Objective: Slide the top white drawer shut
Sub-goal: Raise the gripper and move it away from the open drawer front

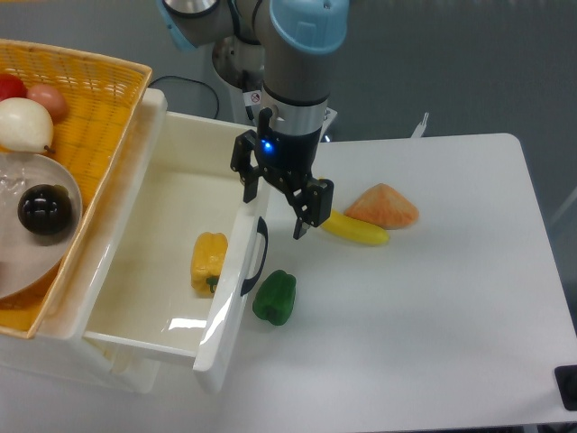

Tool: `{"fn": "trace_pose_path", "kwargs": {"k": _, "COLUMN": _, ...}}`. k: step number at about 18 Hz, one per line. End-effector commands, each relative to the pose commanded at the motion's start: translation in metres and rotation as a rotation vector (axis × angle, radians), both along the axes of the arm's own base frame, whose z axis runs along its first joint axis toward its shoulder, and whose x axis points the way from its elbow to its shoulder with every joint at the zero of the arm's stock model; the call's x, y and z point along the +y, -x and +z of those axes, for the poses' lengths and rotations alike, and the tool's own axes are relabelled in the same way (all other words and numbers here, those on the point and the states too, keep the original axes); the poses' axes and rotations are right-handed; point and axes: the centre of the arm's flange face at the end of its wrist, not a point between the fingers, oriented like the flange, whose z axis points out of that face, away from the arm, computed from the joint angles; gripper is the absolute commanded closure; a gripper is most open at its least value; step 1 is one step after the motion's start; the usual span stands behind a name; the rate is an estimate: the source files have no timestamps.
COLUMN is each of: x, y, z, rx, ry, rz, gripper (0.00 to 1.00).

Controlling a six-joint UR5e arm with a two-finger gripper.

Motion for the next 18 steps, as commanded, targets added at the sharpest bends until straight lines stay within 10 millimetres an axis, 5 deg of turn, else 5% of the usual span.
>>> {"fn": "trace_pose_path", "kwargs": {"k": 7, "x": -0.006, "y": 0.019, "z": -0.035, "rx": 0.030, "ry": 0.092, "rz": -0.062, "gripper": 0.00}}
{"fn": "trace_pose_path", "kwargs": {"k": 18, "x": -0.007, "y": 0.051, "z": -0.060, "rx": 0.056, "ry": 0.100, "rz": -0.033, "gripper": 0.00}}
